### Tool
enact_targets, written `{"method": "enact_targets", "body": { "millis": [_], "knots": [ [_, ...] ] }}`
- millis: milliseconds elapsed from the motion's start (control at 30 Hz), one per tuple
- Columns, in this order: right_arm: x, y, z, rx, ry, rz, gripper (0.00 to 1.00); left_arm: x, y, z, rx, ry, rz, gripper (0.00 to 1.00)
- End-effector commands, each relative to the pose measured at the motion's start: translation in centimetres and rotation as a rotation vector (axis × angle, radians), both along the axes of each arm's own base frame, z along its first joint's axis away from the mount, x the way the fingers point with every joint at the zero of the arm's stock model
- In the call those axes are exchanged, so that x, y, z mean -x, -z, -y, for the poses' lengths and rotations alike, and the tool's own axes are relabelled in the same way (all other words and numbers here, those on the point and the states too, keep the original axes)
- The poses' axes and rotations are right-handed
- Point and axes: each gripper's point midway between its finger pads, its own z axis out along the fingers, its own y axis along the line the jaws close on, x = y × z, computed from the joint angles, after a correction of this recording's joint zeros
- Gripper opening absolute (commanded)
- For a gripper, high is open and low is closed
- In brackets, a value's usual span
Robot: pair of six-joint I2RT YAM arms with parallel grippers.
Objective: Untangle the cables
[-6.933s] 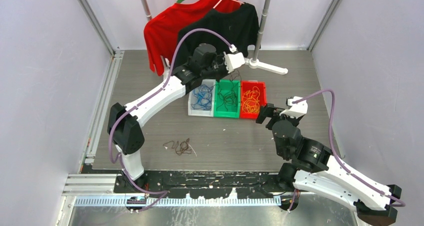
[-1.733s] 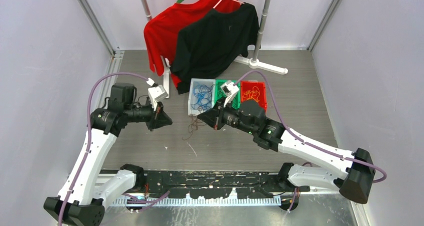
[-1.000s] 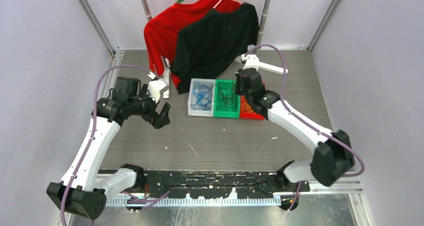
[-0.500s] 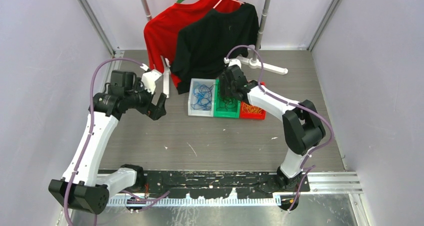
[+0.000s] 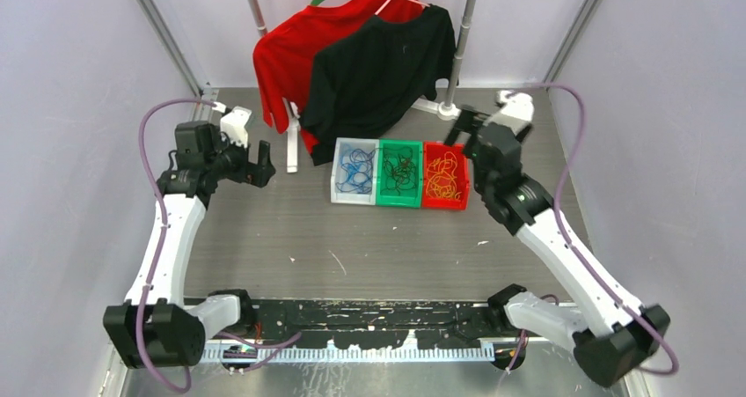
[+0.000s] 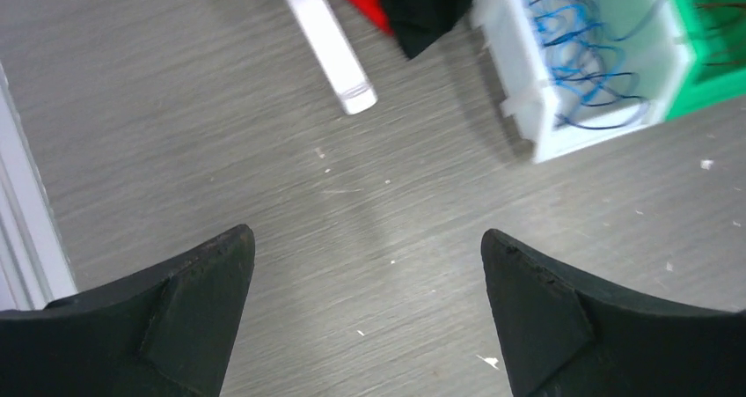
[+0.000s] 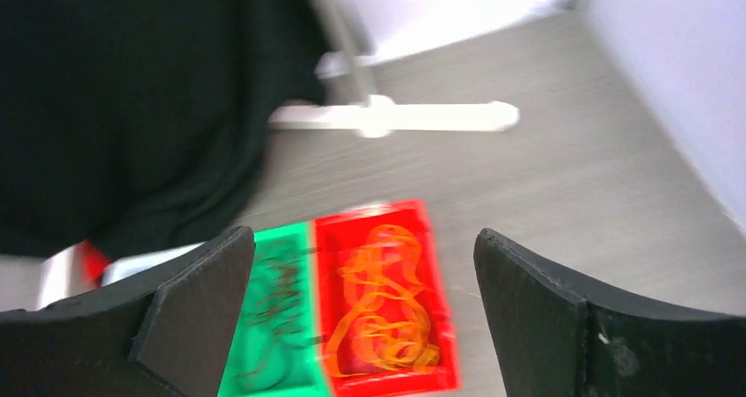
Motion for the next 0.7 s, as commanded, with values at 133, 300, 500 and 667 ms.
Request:
{"method": "enact_targets", "body": {
  "millis": [133, 300, 500, 667],
  "knots": [
    [5.2, 8.7, 15.0, 0.099, 0.648, 0.063, 1.00, -5.4, 7.0, -3.1, 0.141, -0.152, 0.139, 0.99],
    [7.0, 13.6, 18.6, 0.151, 0.802, 0.088, 1.00, -7.1, 10.5, -2.7, 0.212, -0.167, 0.239, 1.00],
    [6.2, 18.1, 20.6, 0.123, 0.850, 0.054, 1.00, -7.9, 14.0, -3.7, 0.213, -0.234, 0.259, 0.99],
    [4.3, 20.3, 20.9, 0.068, 0.823, 0.057, 1.00, -6.8, 14.8, -3.1, 0.193, -0.220, 0.348, 1.00]
  ]
}}
